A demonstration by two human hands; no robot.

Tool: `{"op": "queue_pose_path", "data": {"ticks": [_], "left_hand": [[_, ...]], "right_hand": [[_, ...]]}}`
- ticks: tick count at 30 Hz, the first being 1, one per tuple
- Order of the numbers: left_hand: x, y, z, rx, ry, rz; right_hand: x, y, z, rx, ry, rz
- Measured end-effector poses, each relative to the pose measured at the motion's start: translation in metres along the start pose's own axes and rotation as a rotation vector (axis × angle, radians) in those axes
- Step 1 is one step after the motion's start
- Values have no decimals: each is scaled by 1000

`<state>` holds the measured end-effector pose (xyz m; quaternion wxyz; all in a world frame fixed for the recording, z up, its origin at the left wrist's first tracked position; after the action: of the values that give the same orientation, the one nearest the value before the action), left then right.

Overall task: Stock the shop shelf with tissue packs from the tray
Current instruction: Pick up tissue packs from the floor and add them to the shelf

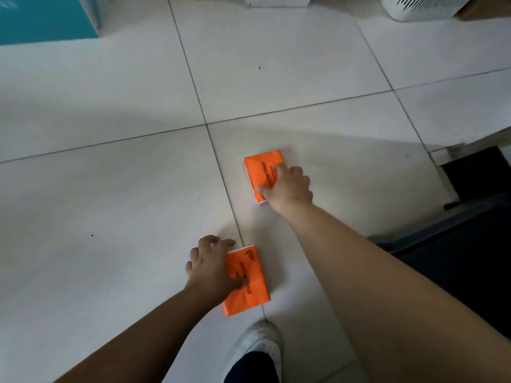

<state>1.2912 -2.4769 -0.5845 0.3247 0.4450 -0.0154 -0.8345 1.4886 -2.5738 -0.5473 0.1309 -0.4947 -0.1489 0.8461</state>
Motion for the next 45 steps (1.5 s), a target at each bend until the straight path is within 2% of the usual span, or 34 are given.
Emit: {"op": "queue_pose_path", "data": {"ticks": [4, 9, 14, 16, 18, 21, 25, 28, 31, 33, 36, 41, 45], "left_hand": [[4, 4, 0, -9, 22, 35], [7, 0, 5, -61, 52, 14], [9, -3, 10, -122, 48, 10], [12, -4, 8, -145, 17, -15], [14, -2, 7, -147, -10, -71], [11, 8, 13, -109, -3, -88], [-1, 11, 23, -124, -18, 294], [-17, 5, 27, -191, -8, 488], [-35, 5, 34, -213, -2, 646], [-47, 12, 42, -208, -18, 754], [-71, 36, 62, -145, -83, 949], [-122, 73, 97, 76, -90, 970], [-172, 97, 128, 225, -94, 945]], "right_hand": [[15, 5, -10, -37, -98, 133], [18, 25, 12, -77, -11, 162], [15, 72, 45, 170, 9, -96], [14, 86, 56, 240, -38, -115], [14, 96, 69, 267, -81, -95], [13, 112, 89, 261, -40, -142], [-1, 126, 119, 212, -2, -385], [-27, 132, 145, 187, 113, -542], [-52, 124, 173, 180, 88, -703], [-66, 112, 188, 153, 78, -739], [-97, 93, 210, 92, 204, -800], [-143, 69, 246, 5, 232, -791], [-199, 64, 285, -91, 327, -741]]}}
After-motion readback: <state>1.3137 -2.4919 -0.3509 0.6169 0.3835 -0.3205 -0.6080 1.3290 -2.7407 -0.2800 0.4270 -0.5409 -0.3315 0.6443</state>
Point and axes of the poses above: each hand's wrist, its own z-axis away from the middle knuckle, its own x-axis out of the palm, y = z × x, the point moved 6 cm from there along -z, towards the middle knuckle, and after that the axes turned 12 degrees about -z, right-handed, at the moved point
